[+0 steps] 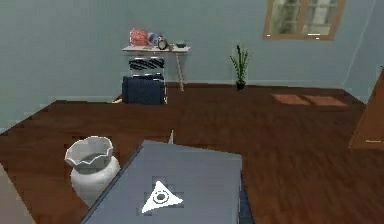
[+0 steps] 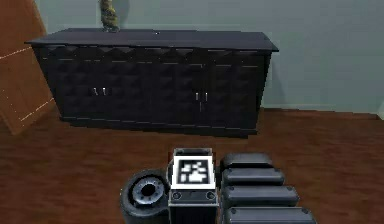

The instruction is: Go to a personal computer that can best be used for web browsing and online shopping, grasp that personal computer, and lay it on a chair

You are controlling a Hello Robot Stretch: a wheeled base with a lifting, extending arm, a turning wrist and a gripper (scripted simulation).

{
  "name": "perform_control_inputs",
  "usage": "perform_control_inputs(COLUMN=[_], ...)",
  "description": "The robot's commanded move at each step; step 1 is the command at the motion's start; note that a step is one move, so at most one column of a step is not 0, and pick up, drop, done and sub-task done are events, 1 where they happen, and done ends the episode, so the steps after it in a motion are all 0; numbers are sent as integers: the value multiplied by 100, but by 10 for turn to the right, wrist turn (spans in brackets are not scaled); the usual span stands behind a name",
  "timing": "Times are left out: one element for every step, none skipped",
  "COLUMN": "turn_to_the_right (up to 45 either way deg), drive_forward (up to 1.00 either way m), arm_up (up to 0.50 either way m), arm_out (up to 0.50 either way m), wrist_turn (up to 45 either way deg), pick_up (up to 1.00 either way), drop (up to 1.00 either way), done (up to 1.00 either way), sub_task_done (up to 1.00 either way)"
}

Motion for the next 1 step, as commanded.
perform_control_inputs(turn_to_the_right=[60], drive_forward=[0], arm_up=[0], arm_out=[0], wrist_turn=[0], pick_up=[0], drop=[0], done=[0], sub_task_done=[0])
